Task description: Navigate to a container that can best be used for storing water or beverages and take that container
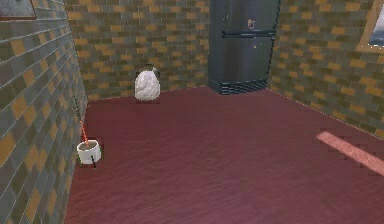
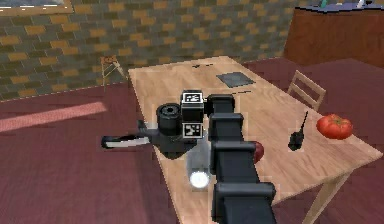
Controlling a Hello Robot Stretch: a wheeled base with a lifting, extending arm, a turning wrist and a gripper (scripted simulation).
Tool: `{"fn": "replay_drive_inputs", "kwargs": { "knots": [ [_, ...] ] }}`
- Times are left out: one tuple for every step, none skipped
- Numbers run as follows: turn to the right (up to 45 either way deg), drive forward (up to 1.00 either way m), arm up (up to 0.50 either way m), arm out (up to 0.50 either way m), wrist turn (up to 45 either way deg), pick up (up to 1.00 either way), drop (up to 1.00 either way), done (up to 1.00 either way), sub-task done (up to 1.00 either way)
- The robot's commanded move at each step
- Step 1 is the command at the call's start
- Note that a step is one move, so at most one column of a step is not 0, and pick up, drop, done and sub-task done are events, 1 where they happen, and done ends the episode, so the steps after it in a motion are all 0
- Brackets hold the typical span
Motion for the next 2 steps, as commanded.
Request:
{"fn": "replay_drive_inputs", "kwargs": {
  "knots": [
    [0.0, 0.0, 0.0, 0.0, 45.0, 0.0, 0.0, 0.0, 0.0],
    [0.0, 0.0, 0.0, 0.0, 18.0, 0.0, 0.0, 0.0, 0.0]
  ]
}}
